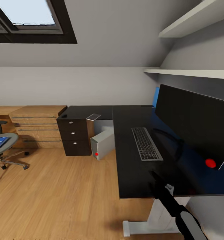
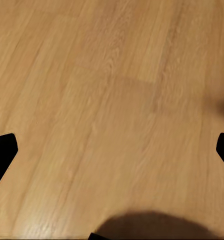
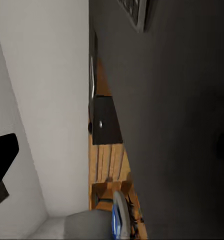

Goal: In the bedroom, organize the workspace by keeping the computer under the desk, ensuring the monitor is on the desk, placing the keyboard on the desk next to the monitor, placing the mouse on the desk next to the keyboard, moving the folder from the swivel chair onto the desk next to the mouse, stacking the notebook on top of the folder with the pen on top of the notebook, and positioning the swivel chair next to the desk.

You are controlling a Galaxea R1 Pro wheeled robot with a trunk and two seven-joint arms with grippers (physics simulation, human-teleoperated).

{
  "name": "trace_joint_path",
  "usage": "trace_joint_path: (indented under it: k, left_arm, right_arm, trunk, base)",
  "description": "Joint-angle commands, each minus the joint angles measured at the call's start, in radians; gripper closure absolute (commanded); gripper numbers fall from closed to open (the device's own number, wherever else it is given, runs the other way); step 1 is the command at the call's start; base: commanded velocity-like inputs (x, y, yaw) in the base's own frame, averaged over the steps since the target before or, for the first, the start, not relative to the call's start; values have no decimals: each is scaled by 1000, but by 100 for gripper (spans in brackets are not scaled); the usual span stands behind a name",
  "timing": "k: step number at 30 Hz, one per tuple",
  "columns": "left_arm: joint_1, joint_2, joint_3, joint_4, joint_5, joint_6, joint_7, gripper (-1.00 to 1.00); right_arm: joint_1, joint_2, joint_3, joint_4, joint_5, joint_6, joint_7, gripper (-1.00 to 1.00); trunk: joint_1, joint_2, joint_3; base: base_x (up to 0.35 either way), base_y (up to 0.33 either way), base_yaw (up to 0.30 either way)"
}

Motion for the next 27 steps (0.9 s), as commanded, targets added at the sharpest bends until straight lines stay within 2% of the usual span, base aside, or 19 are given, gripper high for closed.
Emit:
trace_joint_path:
  k: [1,2,6,9,14,27]
  left_arm:
    - [0,1,-3,-1,10,-3,5,-100]
    - [0,1,-3,-1,10,-3,5,-100]
    - [0,1,-2,-1,10,-3,5,-100]
    - [0,1,13,-1,10,-3,5,-100]
    - [0,0,38,-1,9,-3,2,-100]
    - [0,0,43,-1,9,-3,2,-100]
  right_arm:
    - [0,1,16,37,-6,4,-6,-100]
    - [0,2,46,24,1,-5,-9,-100]
    - [0,-1,125,-10,19,-29,-5,-100]
    - [0,-4,147,-24,23,-32,10,-100]
    - [0,-5,156,-32,26,-34,20,-100]
    - [0,7,159,-33,22,-51,19,-100]
  trunk:
    - [-1,0,-1]
    - [-1,0,-1]
    - [-1,0,-1]
    - [-1,0,-1]
    - [-1,0,-1]
    - [-1,0,-1]
  base:
    - [-256,213,0]
    - [-183,251,0]
    - [-85,295,0]
    - [-21,324,0]
    - [-4,331,0]
    - [34,331,0]
